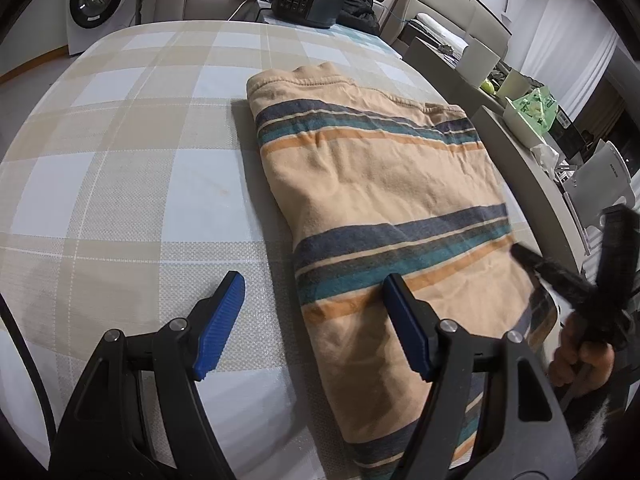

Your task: Fold small clothes

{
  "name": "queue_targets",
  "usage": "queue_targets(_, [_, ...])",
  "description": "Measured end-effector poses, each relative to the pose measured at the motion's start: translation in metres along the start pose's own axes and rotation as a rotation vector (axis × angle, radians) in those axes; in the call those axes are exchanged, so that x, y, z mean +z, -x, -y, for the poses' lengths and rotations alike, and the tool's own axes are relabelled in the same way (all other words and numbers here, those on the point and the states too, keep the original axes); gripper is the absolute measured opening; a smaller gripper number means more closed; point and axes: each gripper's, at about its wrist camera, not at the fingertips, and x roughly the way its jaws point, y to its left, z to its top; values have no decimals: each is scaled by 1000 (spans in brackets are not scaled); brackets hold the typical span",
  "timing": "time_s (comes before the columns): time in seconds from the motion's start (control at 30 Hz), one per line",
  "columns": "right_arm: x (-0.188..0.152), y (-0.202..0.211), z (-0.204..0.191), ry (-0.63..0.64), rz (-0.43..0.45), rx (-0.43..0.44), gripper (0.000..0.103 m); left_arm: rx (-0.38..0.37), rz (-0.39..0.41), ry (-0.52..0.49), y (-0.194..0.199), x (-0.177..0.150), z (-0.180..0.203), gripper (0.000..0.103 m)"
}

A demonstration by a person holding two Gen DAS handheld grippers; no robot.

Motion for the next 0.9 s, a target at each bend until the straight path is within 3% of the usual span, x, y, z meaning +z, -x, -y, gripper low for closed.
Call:
queue_targets(0.17, [6,20,12,-49,37,93,13,-1,0,13,0,1,-3,69])
queue_targets(0.3, [27,23,13,-48,64,114,26,-2,-2,11,-2,0,-4,69])
queue_targets(0.43, [61,4,8,-28,49,149,27,-5,-2,8,-1,0,-3,69])
queue_targets(0.7, [114,-44,-3,19,15,130,27,-16,0,15,-3,3,-6,69])
queue_targets(0.77, [118,-54,-6,34,-8,124,27,-19,-1,17,-2,3,-7,69])
queue_targets(0.8, [119,-57,-6,40,-13,114,23,-20,-1,18,-2,3,-7,69])
queue_targets(0.83, [119,-60,-7,51,-16,103,12,-21,-1,19,-2,3,-7,69])
queue_targets(0.9, [120,-58,-11,81,13,83,7,-24,-1,18,-2,3,-7,69])
